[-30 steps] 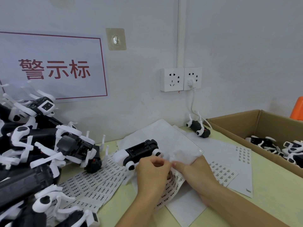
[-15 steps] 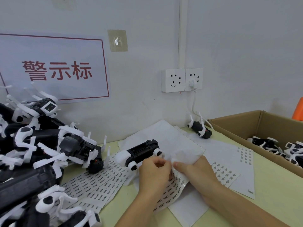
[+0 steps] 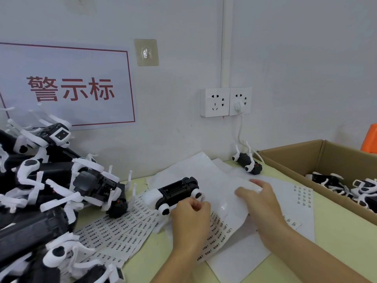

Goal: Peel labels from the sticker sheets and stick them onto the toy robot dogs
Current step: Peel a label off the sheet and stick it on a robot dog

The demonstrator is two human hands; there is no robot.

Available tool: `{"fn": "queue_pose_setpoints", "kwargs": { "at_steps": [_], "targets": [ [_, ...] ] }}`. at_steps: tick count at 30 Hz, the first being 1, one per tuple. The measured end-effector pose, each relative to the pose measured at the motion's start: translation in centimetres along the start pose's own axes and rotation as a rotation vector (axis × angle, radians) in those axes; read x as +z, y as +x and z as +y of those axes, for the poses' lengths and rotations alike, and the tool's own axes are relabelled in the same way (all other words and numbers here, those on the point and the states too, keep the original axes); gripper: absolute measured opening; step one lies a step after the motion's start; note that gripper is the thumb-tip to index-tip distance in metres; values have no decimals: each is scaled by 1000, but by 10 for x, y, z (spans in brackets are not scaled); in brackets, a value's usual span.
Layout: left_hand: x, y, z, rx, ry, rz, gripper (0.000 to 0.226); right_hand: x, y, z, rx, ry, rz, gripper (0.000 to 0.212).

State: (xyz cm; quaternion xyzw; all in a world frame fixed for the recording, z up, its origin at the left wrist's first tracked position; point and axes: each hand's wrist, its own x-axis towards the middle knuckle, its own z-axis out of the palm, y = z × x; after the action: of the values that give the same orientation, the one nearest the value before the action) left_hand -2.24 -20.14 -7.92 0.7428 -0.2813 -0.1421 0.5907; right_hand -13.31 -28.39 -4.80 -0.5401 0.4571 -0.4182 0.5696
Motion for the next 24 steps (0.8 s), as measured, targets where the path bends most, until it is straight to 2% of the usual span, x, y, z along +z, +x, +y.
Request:
{"fn": "queue_pose_setpoints", "kwargs": {
  "at_steps": [4, 6, 8, 12, 16, 24],
  "targets": [
    [3, -4, 0, 91, 47, 10, 26, -9, 7, -2, -285, -173, 256, 38],
    [4, -6, 0, 144, 57, 7, 26, -7, 2, -3, -439, -220, 241, 25],
    [3, -9, 2, 213, 65, -4, 26, -3, -6, -3, -494, -241, 149, 20],
    [4, -15, 5, 367, 161, 52, 16, 8, -24, -3, -445, -307, -44, 29],
    [4, -21, 9, 501, 230, 169, 2, 13, -33, -4, -361, -225, -158, 29],
    [6, -20, 7, 577, 268, 272, 4, 15, -39, -7, -221, -149, -192, 30]
  ]
}}
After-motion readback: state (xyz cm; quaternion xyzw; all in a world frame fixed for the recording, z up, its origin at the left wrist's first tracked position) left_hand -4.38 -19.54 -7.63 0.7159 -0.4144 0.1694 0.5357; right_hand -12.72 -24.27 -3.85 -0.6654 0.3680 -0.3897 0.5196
